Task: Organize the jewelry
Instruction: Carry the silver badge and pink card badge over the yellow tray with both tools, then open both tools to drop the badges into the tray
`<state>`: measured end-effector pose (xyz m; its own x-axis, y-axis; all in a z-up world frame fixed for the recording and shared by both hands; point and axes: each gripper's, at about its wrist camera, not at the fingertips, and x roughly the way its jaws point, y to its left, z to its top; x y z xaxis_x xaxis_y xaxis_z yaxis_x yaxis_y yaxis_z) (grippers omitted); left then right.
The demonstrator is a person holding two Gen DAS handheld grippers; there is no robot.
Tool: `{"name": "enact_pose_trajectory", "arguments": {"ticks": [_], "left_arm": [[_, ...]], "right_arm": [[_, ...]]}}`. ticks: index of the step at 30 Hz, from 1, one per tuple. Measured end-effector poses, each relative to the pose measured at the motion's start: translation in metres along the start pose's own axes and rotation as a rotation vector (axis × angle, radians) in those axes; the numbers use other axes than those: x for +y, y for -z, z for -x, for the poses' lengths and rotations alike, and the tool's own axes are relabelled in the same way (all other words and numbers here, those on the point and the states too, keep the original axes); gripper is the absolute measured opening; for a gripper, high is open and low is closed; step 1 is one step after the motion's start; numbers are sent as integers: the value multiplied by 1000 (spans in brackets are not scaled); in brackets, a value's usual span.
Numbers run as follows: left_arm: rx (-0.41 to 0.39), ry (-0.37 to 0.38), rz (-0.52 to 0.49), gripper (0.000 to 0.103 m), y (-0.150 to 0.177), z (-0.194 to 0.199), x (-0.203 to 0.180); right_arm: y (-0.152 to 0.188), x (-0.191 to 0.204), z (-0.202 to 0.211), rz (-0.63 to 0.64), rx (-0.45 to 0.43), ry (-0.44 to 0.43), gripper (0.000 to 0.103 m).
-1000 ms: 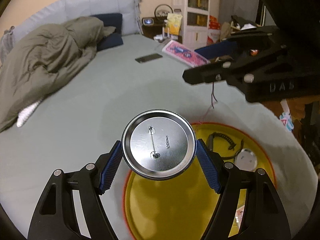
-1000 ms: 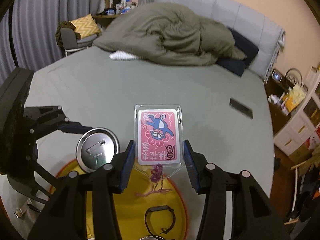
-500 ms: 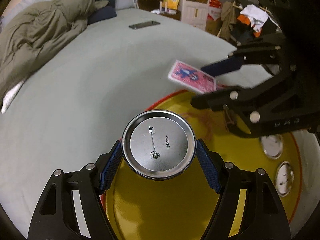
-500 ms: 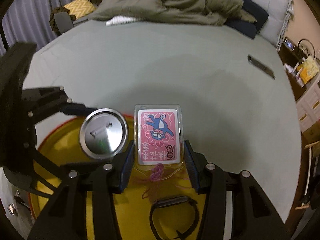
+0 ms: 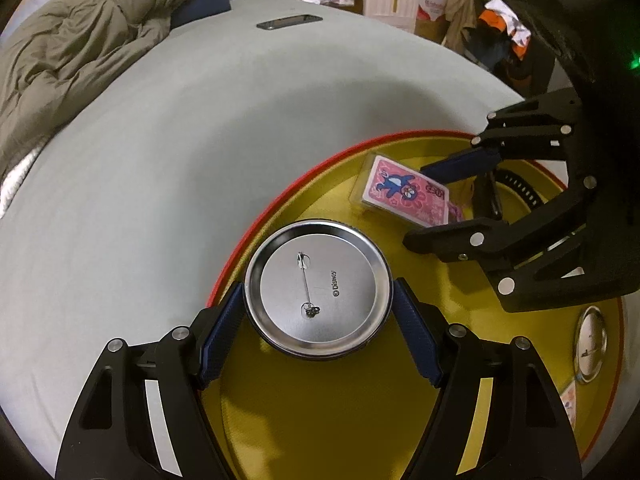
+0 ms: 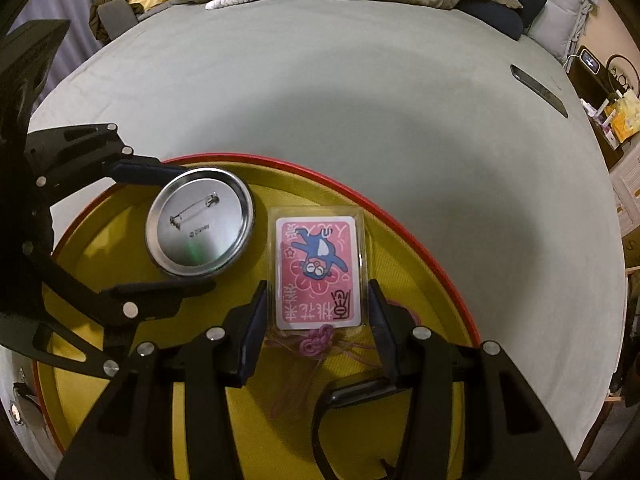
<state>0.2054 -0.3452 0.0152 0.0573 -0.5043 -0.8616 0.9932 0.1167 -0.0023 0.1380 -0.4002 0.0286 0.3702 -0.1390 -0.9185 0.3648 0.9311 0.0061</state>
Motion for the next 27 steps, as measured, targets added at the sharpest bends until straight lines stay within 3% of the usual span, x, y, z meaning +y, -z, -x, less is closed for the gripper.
{"name": "enact_pose_trajectory", "arguments": {"ticks": [9,11,15,17,19,20,22,24,25,27], "left_arm": [[22,-10,-9,72,0,-4,-1],[21,-14,-10,72,1,-3,-1],[17,-20,-4,73,4,0,-2],[12,-14,3,81,6,2,-3],[-2,0,17,83,8,7,-2],[-4,1,25,83,10,10,-2],[-9,-1,37,83,12,16,-2],[-20,-6,44,91,14,24,-3],[-33,-13,45,94,16,32,-3],[-49,-21,42,95,19,46,-5]], "right_arm": [[2,6,1,-7,1,20,47],[0,4,0,-15,2,20,59],[4,4,1,-30,-13,14,61],[6,4,2,-40,-20,10,61],[7,4,7,-58,-36,11,62],[7,4,11,-68,-46,10,68],[9,5,19,-78,-67,18,69],[10,8,31,-90,-90,25,72],[11,10,37,-96,-100,30,81],[12,13,49,-104,-121,30,86]]}}
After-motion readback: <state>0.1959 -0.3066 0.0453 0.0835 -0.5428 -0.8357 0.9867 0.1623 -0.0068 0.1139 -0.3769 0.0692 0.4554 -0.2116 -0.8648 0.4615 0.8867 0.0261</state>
